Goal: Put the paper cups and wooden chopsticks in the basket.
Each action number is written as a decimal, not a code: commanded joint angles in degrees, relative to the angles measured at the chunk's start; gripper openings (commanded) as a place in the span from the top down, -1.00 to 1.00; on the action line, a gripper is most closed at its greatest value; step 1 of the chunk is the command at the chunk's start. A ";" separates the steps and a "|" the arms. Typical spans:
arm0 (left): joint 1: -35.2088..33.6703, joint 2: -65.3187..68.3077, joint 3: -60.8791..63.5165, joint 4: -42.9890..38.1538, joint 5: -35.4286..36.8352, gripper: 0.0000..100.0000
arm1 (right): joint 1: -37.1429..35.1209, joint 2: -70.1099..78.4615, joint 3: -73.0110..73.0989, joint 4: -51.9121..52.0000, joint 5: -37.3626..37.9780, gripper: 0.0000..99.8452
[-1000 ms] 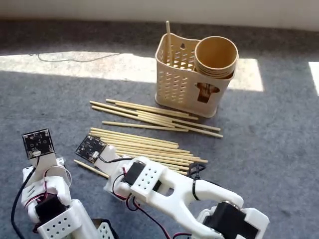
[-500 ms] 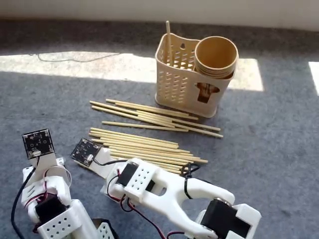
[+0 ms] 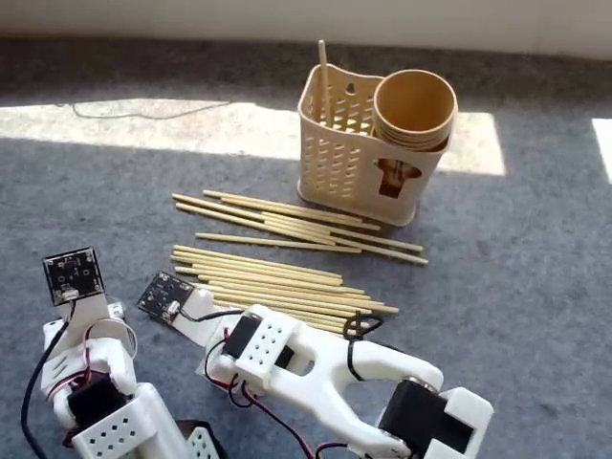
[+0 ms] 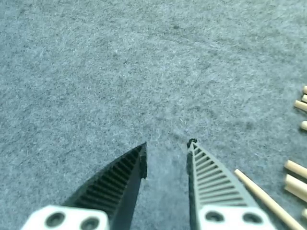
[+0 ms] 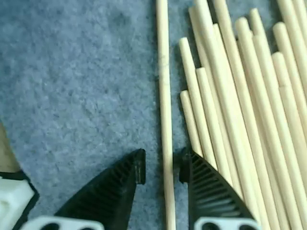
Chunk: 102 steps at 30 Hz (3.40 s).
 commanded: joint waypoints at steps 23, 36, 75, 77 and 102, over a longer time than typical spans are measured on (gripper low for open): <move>-0.66 -0.48 -2.51 -1.05 0.00 0.71 | 6.99 1.45 -5.67 11.47 -0.35 0.99; -0.66 -0.48 -2.42 -1.05 -0.09 0.71 | 13.14 -15.34 -6.46 21.23 -0.53 0.99; -0.57 -0.48 -2.33 -0.70 -0.26 0.71 | 35.82 -50.95 -5.23 -24.75 -8.62 0.99; -0.57 -0.48 -2.33 -0.70 -0.26 0.71 | 38.02 -49.80 -5.23 -30.55 -8.62 0.99; -0.40 -0.48 -1.45 -1.05 -0.26 0.71 | 52.09 -18.95 -5.23 -64.84 -8.53 0.99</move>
